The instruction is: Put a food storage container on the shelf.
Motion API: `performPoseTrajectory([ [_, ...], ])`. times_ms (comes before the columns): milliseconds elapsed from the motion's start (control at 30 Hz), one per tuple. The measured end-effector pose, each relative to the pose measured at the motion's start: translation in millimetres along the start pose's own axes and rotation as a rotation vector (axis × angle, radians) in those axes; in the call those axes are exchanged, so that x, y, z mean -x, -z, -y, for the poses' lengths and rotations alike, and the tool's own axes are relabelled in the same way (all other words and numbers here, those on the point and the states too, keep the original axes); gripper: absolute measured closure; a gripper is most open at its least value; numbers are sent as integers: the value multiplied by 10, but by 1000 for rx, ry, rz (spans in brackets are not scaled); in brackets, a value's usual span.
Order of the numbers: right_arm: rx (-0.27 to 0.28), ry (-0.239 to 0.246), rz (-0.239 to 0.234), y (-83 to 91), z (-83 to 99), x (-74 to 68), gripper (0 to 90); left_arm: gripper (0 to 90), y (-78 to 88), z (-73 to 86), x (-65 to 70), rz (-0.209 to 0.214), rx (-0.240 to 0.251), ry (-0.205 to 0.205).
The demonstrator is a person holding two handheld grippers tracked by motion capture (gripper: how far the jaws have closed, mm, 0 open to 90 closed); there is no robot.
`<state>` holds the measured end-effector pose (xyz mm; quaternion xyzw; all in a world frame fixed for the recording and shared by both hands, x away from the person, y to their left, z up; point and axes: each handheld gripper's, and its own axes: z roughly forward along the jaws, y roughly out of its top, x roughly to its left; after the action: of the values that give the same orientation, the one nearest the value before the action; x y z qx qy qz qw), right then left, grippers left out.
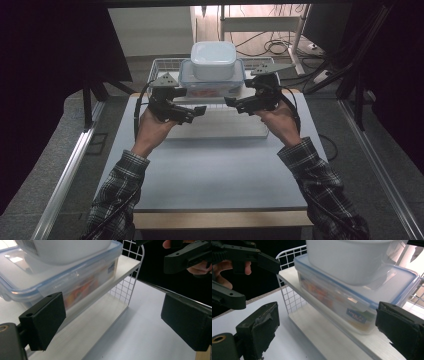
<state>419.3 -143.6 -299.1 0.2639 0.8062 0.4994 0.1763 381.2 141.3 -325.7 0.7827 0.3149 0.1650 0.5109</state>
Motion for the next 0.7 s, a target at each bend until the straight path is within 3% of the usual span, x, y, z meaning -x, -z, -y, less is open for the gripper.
performPoseTrajectory([
  [700,-14,4,-27,145,387,-117,41,53,94,337,210,17,3,-22],
])
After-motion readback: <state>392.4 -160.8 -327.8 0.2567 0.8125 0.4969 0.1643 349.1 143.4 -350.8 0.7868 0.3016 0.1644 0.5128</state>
